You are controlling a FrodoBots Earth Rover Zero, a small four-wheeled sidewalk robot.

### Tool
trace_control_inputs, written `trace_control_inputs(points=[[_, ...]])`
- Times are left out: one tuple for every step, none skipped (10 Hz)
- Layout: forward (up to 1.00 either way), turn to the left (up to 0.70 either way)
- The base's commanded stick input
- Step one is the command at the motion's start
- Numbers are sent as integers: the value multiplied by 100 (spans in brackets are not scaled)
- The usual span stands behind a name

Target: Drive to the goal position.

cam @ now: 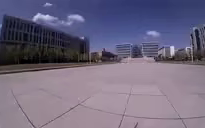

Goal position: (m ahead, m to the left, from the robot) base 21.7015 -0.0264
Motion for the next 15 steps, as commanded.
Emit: trace_control_inputs(points=[[70,-35],[70,-35],[70,-35],[70,-35],[70,-35],[70,-35],[70,-35],[70,-35],[70,-35],[70,-35],[70,-35],[70,-35],[70,-35],[70,-35],[70,-34]])
